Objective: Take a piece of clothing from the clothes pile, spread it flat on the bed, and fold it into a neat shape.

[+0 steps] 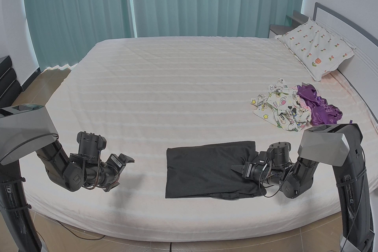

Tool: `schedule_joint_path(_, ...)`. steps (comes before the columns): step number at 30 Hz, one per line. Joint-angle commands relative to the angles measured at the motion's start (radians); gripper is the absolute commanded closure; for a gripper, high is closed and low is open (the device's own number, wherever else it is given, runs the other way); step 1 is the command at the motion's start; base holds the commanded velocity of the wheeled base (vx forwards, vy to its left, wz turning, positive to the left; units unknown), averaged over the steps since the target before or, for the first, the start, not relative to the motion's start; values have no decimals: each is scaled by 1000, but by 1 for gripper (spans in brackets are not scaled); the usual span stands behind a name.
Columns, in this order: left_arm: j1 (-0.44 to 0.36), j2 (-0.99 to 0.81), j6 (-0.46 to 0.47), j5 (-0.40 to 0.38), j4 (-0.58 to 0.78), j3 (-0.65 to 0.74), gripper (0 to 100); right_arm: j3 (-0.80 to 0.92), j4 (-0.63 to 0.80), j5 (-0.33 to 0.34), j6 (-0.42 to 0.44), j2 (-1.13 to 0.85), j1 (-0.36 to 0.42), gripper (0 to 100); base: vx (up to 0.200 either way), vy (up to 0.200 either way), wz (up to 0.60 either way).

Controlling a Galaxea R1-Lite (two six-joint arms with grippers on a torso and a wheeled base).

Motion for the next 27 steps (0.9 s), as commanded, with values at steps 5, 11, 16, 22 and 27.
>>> schedule_joint_path(5,0,-5,-2,0,0,5,0,12,-13,3,1,-1,0,100,0,0,0)
schedule_joint_path(11,0,-5,-2,1,0,3,0,15,-16,2,6,-1,-1,100,0,0,0)
schedule_joint_path(16,-2,1,-7,20,0,-3,0,32,-34,3,15,-11,-1,100,0,-120,0)
schedule_joint_path(22,-9,2,-7,26,0,-1,0,54,-68,3,15,-11,-3,100,0,-200,0)
schedule_joint_path(27,-9,2,-5,26,0,0,0,57,-68,3,15,-11,-6,100,0,-200,0)
